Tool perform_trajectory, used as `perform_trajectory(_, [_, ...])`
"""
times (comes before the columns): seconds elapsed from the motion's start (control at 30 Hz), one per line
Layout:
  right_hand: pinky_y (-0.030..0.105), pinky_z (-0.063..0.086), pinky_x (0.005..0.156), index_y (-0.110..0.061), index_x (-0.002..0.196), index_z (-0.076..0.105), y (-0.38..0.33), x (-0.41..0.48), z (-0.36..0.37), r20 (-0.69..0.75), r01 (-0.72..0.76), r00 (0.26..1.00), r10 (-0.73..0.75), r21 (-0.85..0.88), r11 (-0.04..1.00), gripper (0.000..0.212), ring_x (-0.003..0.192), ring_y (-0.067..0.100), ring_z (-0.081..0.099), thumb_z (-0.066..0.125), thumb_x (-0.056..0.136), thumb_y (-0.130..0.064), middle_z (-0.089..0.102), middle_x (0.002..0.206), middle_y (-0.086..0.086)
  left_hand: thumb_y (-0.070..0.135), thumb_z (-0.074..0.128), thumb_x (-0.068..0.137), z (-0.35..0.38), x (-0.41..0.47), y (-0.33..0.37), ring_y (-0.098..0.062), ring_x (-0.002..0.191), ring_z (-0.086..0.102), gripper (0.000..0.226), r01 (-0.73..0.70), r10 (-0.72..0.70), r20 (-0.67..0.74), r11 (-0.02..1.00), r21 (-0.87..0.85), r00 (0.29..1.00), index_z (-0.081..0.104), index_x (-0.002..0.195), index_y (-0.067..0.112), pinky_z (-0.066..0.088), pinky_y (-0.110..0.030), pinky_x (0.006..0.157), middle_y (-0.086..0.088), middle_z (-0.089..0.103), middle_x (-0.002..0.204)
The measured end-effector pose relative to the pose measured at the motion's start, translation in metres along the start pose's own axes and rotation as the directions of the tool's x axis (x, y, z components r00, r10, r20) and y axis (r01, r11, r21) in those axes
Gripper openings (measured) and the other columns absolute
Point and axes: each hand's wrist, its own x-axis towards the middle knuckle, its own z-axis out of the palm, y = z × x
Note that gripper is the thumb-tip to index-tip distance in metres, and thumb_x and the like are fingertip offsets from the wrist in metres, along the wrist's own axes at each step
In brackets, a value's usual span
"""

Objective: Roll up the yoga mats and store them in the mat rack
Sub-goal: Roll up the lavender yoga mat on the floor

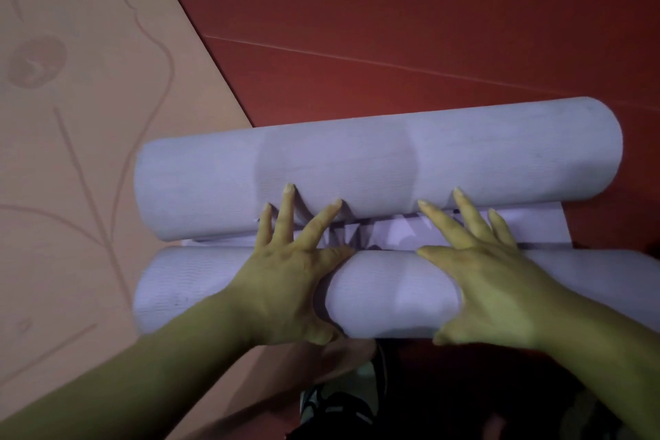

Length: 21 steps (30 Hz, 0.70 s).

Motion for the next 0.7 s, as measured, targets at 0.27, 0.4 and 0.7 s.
perform_trajectory(0.27, [0.071, 0.027, 0.113, -0.036, 0.149, 0.046, -0.004, -0.01, 0.026, -0.124, -0.073, 0.99, 0.066, -0.051, 0.996, 0.1, 0.156, 0.033, 0.008, 0.03, 0.072, -0.097, 0.007, 0.171, 0.004, 0.099, 0.053, 0.058, 0.006, 0.0, -0.001, -0.055, 0.148, -0.022, 0.109, -0.009, 0.013, -0.084, 0.999, 0.046, 0.996, 0.044, 0.15, 0.041, 0.006, -0.082, 0.111, -0.001, -0.001, 0.172])
perform_trajectory(0.4, [0.067, 0.028, 0.114, -0.031, 0.15, 0.046, -0.004, 0.0, 0.029, -0.269, -0.092, 0.96, 0.075, -0.052, 0.994, 0.085, 0.155, 0.032, 0.016, 0.018, 0.089, -0.084, 0.015, 0.169, 0.005, 0.104, 0.041, 0.062, 0.003, 0.009, -0.001, -0.057, 0.148, -0.016, 0.106, -0.006, 0.018, -0.159, 0.997, 0.071, 0.987, 0.05, 0.146, 0.04, 0.008, -0.083, 0.109, -0.004, 0.006, 0.171])
perform_trajectory(0.7, [0.063, 0.021, 0.12, -0.032, 0.158, 0.033, 0.008, 0.019, 0.025, -0.363, -0.117, 0.926, 0.106, -0.008, 0.993, 0.088, 0.157, 0.027, 0.007, 0.013, 0.089, -0.084, 0.01, 0.17, 0.001, 0.093, 0.029, 0.081, 0.004, 0.03, -0.011, -0.06, 0.148, 0.003, 0.096, 0.034, -0.001, -0.322, 0.995, 0.097, 0.947, 0.042, 0.154, 0.032, 0.016, -0.082, 0.108, -0.006, 0.02, 0.169])
